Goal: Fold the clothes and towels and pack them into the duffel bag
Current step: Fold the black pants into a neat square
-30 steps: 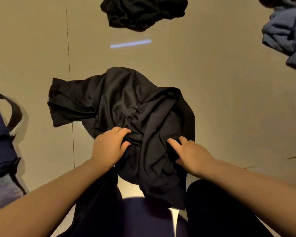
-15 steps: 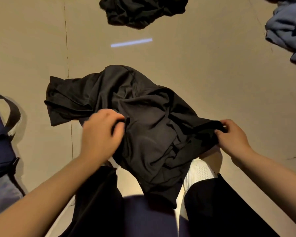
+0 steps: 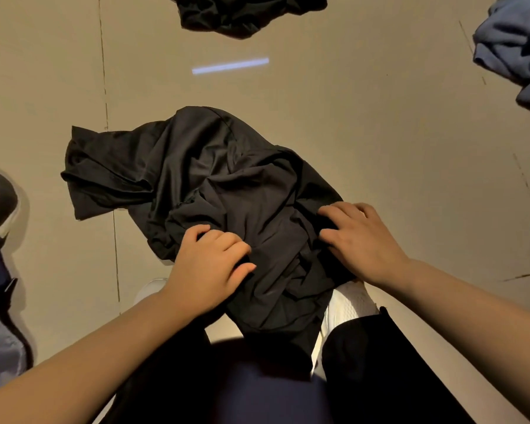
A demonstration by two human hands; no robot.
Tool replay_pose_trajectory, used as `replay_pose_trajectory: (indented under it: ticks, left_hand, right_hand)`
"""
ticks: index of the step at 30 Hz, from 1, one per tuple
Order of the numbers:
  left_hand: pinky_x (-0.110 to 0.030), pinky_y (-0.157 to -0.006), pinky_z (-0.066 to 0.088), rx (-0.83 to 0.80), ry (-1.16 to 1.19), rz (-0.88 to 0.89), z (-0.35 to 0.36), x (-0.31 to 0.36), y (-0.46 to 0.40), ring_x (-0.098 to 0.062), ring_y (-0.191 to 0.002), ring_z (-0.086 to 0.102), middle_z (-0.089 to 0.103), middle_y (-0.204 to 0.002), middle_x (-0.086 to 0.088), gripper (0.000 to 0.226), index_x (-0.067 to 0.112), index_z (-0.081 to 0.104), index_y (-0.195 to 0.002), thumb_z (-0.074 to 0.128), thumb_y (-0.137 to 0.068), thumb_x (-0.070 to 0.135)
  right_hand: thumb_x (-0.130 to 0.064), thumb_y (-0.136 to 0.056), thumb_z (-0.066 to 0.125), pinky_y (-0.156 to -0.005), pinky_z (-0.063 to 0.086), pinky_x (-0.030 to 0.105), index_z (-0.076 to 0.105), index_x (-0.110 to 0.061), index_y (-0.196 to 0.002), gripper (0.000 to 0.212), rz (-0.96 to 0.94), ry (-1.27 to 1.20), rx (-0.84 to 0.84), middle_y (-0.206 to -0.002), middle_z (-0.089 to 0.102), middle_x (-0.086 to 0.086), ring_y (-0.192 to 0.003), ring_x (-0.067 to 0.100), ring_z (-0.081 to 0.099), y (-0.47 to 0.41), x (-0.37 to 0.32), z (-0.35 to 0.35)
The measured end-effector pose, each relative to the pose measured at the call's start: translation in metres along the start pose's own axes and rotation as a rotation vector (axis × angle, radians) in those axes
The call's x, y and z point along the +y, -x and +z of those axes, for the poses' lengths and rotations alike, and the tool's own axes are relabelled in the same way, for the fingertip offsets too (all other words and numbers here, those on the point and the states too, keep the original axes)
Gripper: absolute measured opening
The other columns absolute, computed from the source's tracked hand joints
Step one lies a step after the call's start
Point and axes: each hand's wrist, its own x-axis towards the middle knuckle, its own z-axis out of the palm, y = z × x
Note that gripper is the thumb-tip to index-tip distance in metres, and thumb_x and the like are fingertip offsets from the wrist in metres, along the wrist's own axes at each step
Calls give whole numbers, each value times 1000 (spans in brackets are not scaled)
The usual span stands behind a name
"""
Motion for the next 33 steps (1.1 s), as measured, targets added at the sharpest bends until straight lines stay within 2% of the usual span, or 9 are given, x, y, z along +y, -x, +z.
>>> replay_pose_trajectory:
  ticks: [4, 8, 13, 19, 21, 23, 26, 28, 33]
  left_hand:
    - [-29, -96, 37, -8, 259, -39, -8, 23, -11, -11, -104, 61, 63, -115, 10, 57, 24, 60, -123, 50, -83, 63]
    - [-18, -80, 42, 45, 618, -222, -27, 40, -30, 5, -105, 51, 54, -117, 24, 64, 36, 48, -126, 54, -73, 72]
    - [-37, -69, 49, 113, 753, -332, -37, 34, -35, -7, -75, 62, 66, -78, 5, 47, 16, 63, -87, 52, -77, 60]
    - [-16, -65, 50, -242, 1319, -406, -95, -31, -19, -5, -68, 59, 64, -72, 1, 3, 29, 71, -78, 72, -76, 32]
    - [-13, -59, 46, -92, 1271, -476, -109, -55, -17, 0, -58, 51, 54, -64, 9, 16, 35, 72, -78, 75, -69, 47]
    - [-22, -65, 46, 104, 1128, -604, -99, -77, -25, -7, -66, 52, 56, -69, 9, 6, 35, 71, -82, 73, -78, 40]
    - [-38, -81, 50, 209, 746, -816, -66, -100, -40, -21, -93, 61, 63, -96, 1, 10, 30, 64, -100, 63, -91, 26]
    - [-42, -92, 48, 272, 583, -913, -53, -101, -38, -25, -104, 59, 61, -110, -3, 28, 22, 58, -120, 59, -92, 28]
    - [-42, -89, 42, 387, 146, -435, -50, -65, -21, -29, -110, 53, 60, -116, -7, 34, 16, 64, -113, 55, -87, 36]
  right_hand:
    - [-15, -85, 50, -83, 42, 22, 65, -15, -88, 15, 187, -537, 174, -107, 64, 1, -103, 20, 57, -17, -22, -47]
    - [-15, -94, 51, -63, 44, 22, 61, -25, -82, 19, 375, -1109, 221, -73, 62, -12, -69, 5, 57, -27, -45, -103]
    - [-22, -99, 44, -63, 40, 21, 59, -19, -84, 22, 400, -1082, 250, -72, 58, -11, -67, 2, 52, -37, -49, -120]
    - [-38, -96, 52, -59, 35, 27, 56, -18, -74, 30, 344, -716, 270, -63, 54, -5, -63, 12, 49, -44, -40, -109]
    - [-43, -96, 49, -59, 33, 34, 50, -24, -69, 33, 282, -599, 201, -62, 50, -7, -65, 16, 48, -64, -45, -105]
    - [-45, -98, 44, -60, 31, 34, 50, -27, -75, 30, 242, -479, 151, -69, 51, -9, -72, 20, 47, -92, -49, -101]
    - [-40, -98, 46, -73, 40, 36, 51, -20, -121, 31, 233, -389, 153, -107, 56, 3, -94, 26, 52, -121, -55, -87]
    - [-33, -95, 51, -85, 40, 40, 43, -19, -134, 42, 221, -344, 170, -122, 49, 8, -107, 30, 47, -118, -60, -76]
    - [-40, -88, 62, -92, 38, 44, 51, -20, -131, 49, 103, -135, 37, -136, 44, 8, -120, 32, 44, -78, -59, -38]
